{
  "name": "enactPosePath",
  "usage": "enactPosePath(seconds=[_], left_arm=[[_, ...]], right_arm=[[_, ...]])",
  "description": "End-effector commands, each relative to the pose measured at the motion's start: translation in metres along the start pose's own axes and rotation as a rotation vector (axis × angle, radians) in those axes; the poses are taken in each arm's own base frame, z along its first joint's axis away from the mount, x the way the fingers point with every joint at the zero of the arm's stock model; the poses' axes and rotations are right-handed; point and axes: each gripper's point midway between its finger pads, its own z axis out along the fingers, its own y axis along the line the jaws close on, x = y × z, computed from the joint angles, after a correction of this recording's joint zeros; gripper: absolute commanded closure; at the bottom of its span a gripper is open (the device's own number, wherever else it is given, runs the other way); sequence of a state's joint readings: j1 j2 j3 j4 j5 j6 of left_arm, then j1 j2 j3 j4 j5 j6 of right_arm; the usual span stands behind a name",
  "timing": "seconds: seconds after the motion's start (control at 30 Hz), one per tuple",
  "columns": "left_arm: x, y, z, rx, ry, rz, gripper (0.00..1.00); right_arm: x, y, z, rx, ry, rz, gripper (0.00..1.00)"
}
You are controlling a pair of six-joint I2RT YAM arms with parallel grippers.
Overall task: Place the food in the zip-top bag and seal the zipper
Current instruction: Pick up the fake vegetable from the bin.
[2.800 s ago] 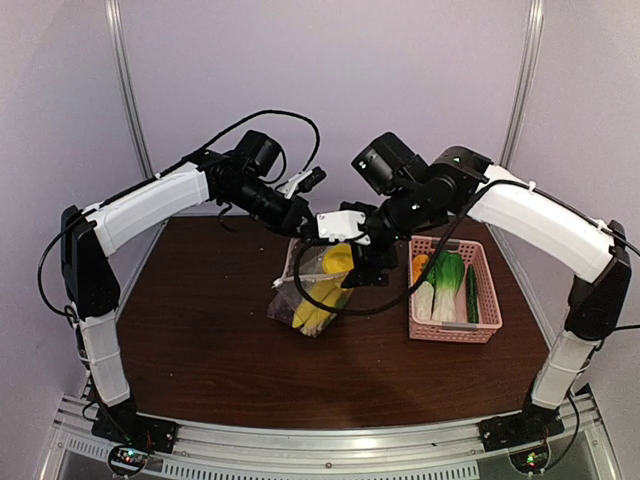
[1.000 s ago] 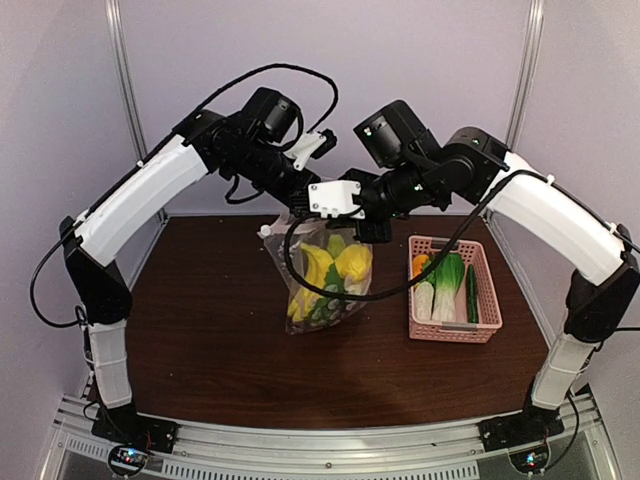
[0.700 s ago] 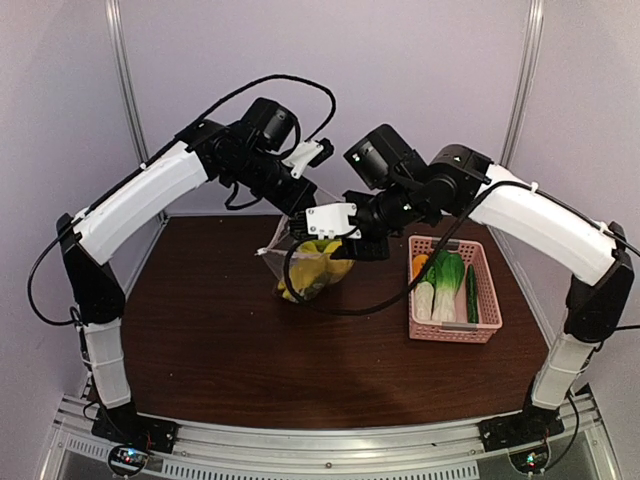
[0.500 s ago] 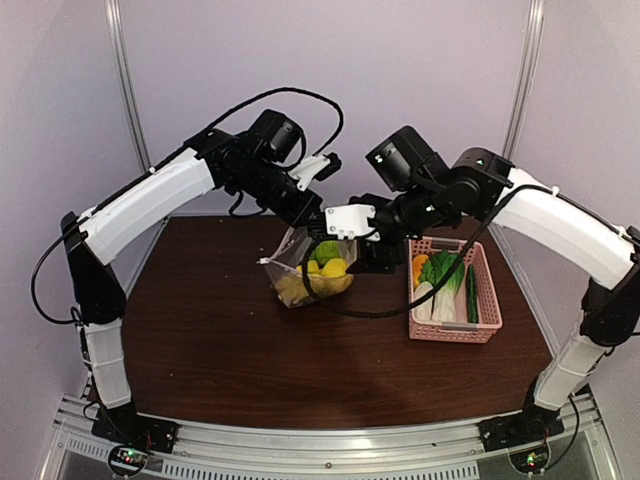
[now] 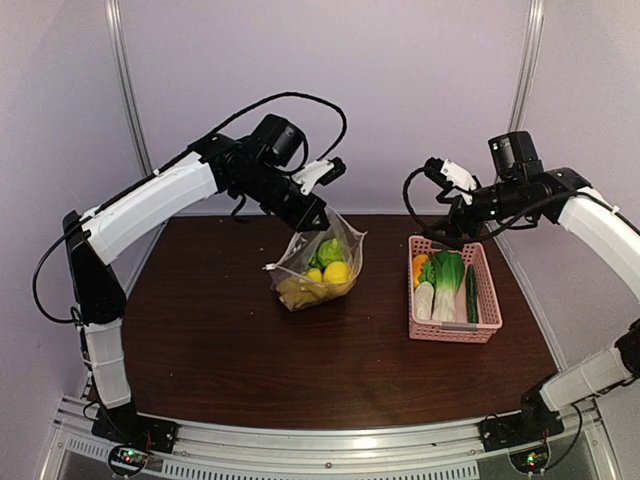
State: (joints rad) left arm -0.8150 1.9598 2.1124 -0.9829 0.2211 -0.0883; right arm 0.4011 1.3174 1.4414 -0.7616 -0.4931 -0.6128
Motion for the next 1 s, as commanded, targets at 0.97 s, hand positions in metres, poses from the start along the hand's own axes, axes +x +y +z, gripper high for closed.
enactPosePath(seconds=[0.97], left_arm=[[-0.006,-0.007,0.002,0.035,-0.041,-0.004,1.0]], right_arm=[[0.206,-0.005,0.088,-0.141,0.392,0.739,0.29]])
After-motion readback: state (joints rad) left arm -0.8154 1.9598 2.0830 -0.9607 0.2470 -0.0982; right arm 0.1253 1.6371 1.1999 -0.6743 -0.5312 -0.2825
